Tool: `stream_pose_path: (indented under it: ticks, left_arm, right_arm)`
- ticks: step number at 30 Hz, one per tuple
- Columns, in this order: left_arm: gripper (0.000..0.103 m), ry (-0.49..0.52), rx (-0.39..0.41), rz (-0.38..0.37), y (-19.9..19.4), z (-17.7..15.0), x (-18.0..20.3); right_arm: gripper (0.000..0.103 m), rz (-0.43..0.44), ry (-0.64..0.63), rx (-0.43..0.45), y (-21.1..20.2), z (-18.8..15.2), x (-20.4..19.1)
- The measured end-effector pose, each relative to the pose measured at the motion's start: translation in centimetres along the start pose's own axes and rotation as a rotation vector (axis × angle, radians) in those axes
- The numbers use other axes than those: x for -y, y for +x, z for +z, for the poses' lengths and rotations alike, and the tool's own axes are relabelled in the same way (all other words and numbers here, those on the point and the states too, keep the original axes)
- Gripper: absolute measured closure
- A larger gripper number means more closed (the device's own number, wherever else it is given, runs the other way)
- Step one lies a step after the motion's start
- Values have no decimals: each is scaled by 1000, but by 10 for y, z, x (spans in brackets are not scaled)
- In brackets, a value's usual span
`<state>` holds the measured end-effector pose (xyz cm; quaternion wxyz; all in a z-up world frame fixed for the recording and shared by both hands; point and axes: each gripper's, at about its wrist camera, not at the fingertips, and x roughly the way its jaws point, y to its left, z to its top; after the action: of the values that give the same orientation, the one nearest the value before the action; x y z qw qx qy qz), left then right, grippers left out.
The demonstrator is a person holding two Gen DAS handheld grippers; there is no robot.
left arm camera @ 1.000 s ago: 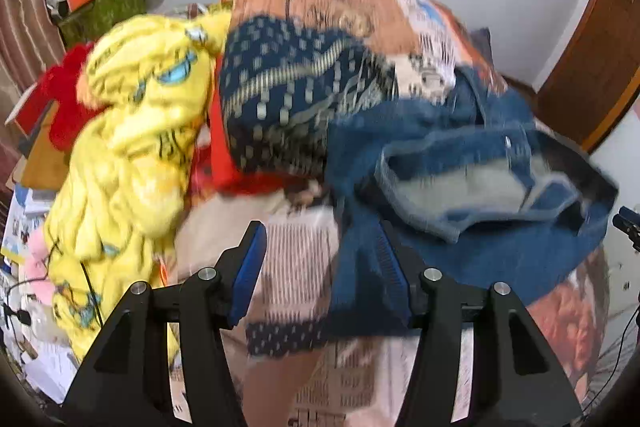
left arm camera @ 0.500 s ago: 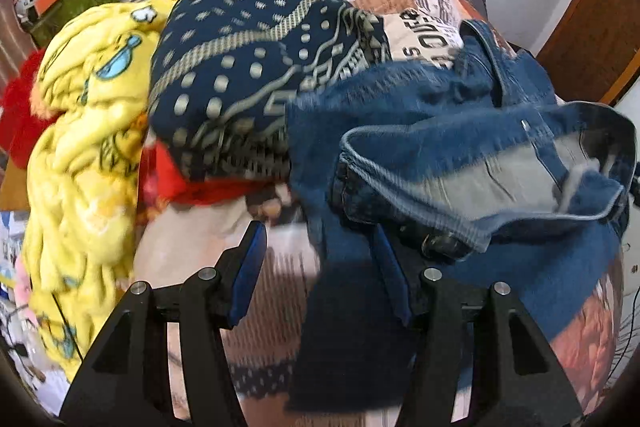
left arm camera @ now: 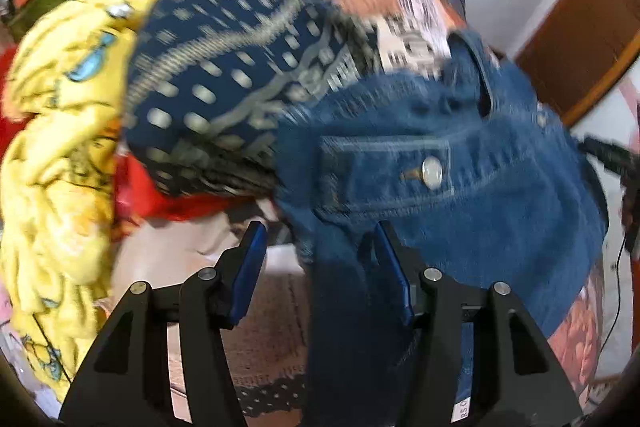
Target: Fold large clothes
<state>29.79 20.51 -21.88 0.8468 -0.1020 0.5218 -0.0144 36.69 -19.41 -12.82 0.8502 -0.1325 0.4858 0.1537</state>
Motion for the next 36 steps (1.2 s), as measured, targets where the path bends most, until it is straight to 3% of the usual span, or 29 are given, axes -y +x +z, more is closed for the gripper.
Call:
stream_pose_path:
  ticks: [2,4,7,11,14,16,21,28,36]
  left_arm:
    - [48,1,-26,-3,13,3,3]
    - [48,-41,-49,-51,25,8,2]
    - [48,-101,-54,-84,33,14,-4]
    - [47,-108,-53,-92,36,16,-5]
    - [47,-93,-27,-61,33,15,2]
    - [49,-64,-2,-22,32,11,10]
    - [73,-8,52,92,25,1,34]
    - [88,17,154,192,-18,-11,42]
    - [89,7,312,210,-78,-6,48]
  right_arm:
    - [50,22,-3,-22,10,7,-1]
    - [50,32,-1,-52,24,16,-2]
    - [50,22,19,-106,46,26,0]
    - [50,53,62,-165,66,32,1]
    - [50,77,85,-129,66,34,0]
    - [57,84,99,-109,65,32,-1]
    - [80,21,60,-42,50,27,-8]
    - [82,30,7,70,-4,28,-15]
    - [83,68,57,207,-58,38,-8]
